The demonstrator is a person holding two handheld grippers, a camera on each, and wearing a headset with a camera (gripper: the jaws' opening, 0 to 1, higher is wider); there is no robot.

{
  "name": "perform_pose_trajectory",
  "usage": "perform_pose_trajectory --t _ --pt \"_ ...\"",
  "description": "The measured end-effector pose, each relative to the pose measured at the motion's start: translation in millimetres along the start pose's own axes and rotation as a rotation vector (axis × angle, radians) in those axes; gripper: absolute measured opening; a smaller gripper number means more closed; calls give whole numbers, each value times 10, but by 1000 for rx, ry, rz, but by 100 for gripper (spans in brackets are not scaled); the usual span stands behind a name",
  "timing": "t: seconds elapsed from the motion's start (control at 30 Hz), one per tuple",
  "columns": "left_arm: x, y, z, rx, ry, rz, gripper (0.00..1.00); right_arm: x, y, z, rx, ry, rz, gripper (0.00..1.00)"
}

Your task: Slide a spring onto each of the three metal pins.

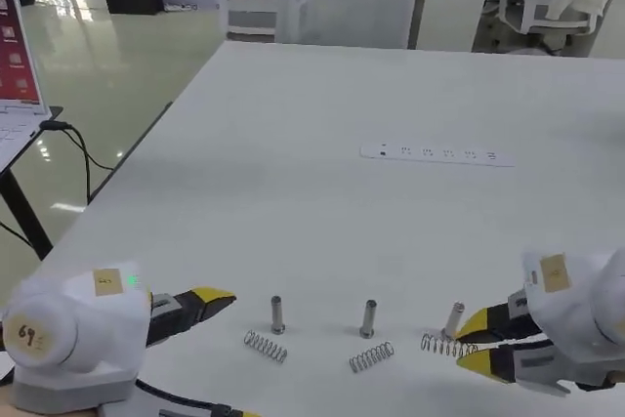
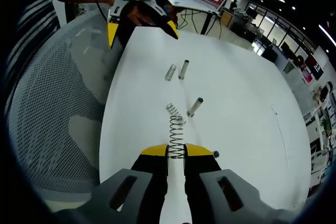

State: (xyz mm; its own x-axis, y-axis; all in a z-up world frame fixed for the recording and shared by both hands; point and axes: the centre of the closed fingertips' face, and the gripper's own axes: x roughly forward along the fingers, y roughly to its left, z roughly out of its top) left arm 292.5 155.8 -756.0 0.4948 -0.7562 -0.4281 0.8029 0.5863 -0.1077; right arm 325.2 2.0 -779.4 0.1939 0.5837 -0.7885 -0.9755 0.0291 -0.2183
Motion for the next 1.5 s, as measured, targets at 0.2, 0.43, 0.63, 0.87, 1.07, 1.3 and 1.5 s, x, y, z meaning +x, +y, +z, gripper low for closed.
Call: perform_pose_trajectory --t 0.2,0.43,0.63,0.87,1.07,1.3,1.5 --pt "170 -111 129 17 -18 -54 86 -21 90 174 -40 -23 14 8" --pt "361 -208 288 37 -50 -107 78 0 148 291 -68 -32 21 8" --pt "516 -285 307 51 -52 -148 69 18 166 360 -83 -40 18 8" --pt "647 -411 355 68 -65 -193 51 27 181 376 -94 -40 19 8" --pt "728 -470 413 70 -81 -218 40 26 181 404 -98 -49 16 8" --pt "772 -486 457 92 -86 -238 29 23 196 431 -101 -59 20 8" --pt "803 -499 471 95 -90 -250 21 20 207 453 -102 -64 20 8"
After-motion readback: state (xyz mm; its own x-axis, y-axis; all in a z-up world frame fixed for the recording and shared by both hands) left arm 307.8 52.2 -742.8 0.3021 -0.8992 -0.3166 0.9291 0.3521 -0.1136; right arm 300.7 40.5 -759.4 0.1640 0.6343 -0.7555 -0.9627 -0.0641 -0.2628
